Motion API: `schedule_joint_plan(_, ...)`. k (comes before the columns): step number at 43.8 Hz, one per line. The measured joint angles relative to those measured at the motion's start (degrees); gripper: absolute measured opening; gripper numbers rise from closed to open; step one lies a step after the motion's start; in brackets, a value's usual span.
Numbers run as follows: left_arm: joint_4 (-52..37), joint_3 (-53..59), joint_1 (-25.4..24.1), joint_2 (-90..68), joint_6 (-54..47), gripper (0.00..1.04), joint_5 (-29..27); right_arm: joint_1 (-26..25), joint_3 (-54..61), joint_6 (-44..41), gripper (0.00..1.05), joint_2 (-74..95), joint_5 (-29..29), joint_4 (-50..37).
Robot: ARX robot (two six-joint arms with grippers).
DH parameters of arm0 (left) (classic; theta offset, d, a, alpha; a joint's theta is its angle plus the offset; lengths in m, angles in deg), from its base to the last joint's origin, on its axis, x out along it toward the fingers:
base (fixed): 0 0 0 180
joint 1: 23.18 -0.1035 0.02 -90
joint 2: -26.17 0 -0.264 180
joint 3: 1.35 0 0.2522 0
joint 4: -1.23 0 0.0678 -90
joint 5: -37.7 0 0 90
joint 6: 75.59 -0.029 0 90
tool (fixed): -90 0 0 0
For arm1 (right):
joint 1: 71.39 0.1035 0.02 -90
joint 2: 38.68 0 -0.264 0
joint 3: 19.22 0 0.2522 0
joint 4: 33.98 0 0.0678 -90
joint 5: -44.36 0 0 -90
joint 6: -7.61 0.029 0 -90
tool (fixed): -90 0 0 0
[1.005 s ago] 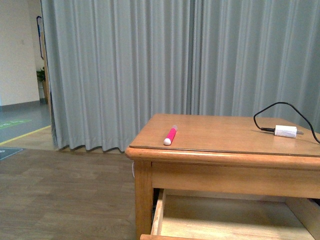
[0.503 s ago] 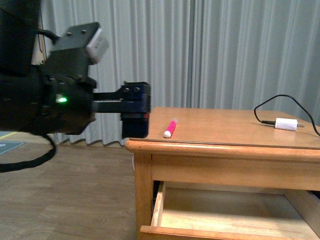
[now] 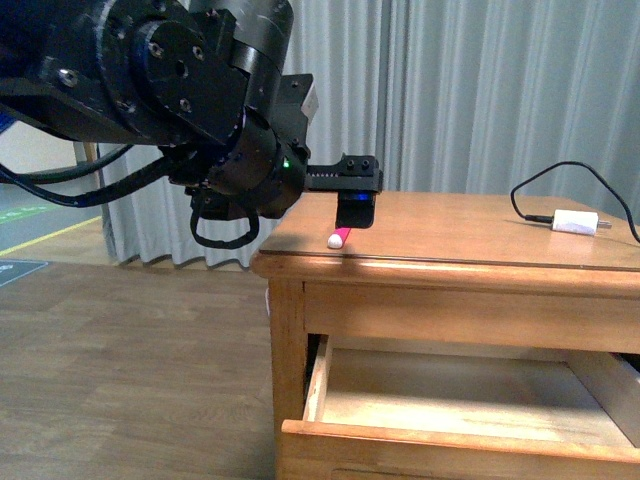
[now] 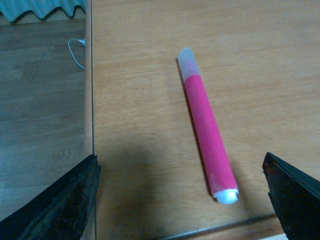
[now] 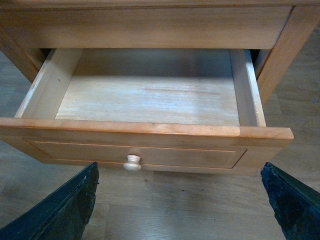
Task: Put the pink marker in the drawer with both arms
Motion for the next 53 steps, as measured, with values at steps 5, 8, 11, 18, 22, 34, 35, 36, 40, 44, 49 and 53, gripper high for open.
schedule_joint_plan(5, 2.19, -3.96, 0.28, -3.58, -0.98, 0.99, -0.42, 0.00, 0.00, 0.00, 0.96, 0.00, 0.00, 0.00)
schedule_joint_plan(8, 3.30, -6.10, 0.57, -5.22, -1.73, 0.99, -0.70, 0.00, 0.00, 0.00, 0.96, 0.00, 0.00, 0.00)
schedule_joint_plan(11, 4.04, -8.09, 1.05, -6.49, -2.49, 0.99, -0.85, 0.00, 0.00, 0.02, 0.96, 0.00, 0.00, 0.00)
schedule_joint_plan(18, 5.09, -10.73, 2.03, -8.07, -3.50, 0.99, -0.96, 0.00, 0.00, 0.00, 0.96, 0.00, 0.00, 0.00)
schedule_joint_plan(22, 6.05, -11.39, 2.38, -8.68, -4.28, 0.99, -1.42, 0.00, 0.00, 0.02, 0.96, 0.00, 0.00, 0.00)
schedule_joint_plan(34, 8.31, -12.94, 2.27, -9.27, -4.61, 0.94, -1.77, 0.00, 0.00, 0.02, 0.96, 0.00, -0.02, 0.00)
schedule_joint_plan(35, 8.44, -12.98, 2.23, -9.33, -4.72, 0.88, -1.77, 0.00, 0.00, 0.00, 0.96, 0.00, -0.02, 0.00)
schedule_joint_plan(36, 8.61, -13.09, 2.21, -9.40, -4.76, 0.85, -1.70, 0.00, 0.00, 0.00, 0.96, 0.00, -0.02, 0.00)
schedule_joint_plan(40, 9.16, -13.62, 2.12, -9.64, -5.44, 0.67, -1.84, 0.00, 0.00, 0.00, 0.96, 0.00, -0.02, 0.00)
schedule_joint_plan(44, 9.16, -13.64, 2.08, -9.75, -5.64, 0.51, -1.79, 0.00, 0.00, 0.00, 0.96, 0.00, -0.02, 0.00)
schedule_joint_plan(49, 8.90, -13.42, 1.75, -9.75, -5.62, 0.29, -0.83, 0.00, 0.00, 0.00, 0.96, 0.00, -0.02, 0.00)
schedule_joint_plan(53, 7.93, -12.57, 1.33, -9.46, -5.73, 0.18, 0.15, 0.00, 0.00, 0.00, 0.96, 0.00, -0.02, 0.00)
